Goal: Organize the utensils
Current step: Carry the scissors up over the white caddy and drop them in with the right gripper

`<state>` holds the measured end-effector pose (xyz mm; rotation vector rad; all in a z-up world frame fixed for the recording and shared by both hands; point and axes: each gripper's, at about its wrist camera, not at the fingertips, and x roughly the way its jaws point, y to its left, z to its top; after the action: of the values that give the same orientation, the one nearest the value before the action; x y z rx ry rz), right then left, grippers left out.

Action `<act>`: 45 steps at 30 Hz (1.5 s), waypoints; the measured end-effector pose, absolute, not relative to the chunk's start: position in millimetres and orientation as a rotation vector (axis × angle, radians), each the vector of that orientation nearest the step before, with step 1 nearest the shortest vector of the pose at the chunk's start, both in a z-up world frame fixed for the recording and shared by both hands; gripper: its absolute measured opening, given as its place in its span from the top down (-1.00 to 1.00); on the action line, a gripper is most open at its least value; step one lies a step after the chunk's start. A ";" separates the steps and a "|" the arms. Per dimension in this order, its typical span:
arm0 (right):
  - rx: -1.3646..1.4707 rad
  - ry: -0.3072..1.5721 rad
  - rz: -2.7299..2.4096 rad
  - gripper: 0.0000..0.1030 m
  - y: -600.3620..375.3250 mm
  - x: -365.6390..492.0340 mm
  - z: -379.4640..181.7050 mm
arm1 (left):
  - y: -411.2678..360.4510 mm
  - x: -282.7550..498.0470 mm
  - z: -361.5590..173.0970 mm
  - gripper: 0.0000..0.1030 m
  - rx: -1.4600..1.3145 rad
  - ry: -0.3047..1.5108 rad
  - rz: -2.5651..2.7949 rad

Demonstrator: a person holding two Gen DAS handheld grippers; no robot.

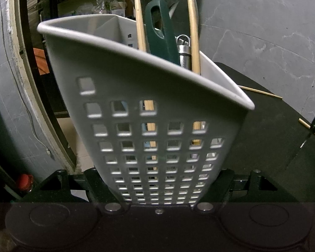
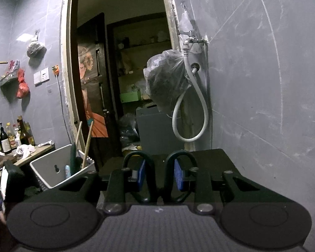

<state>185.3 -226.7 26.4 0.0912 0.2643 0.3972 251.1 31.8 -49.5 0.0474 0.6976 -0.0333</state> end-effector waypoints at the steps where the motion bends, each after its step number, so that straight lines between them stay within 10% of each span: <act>1: 0.092 0.266 0.398 0.36 -228.1 181.6 27.5 | 31.7 251.1 -49.5 -0.48 0.049 0.697 -0.033; 27: 0.135 0.274 0.411 0.33 -233.5 177.5 22.7 | 33.0 244.7 -51.3 -0.48 0.059 0.694 -0.036; 45: 0.087 0.035 0.722 0.35 -176.8 228.9 140.7 | 40.1 238.0 -51.3 -0.49 0.021 0.679 -0.031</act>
<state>228.9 -176.8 140.7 0.0870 0.0355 0.7216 238.0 40.1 -51.3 0.0212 0.6793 -0.0305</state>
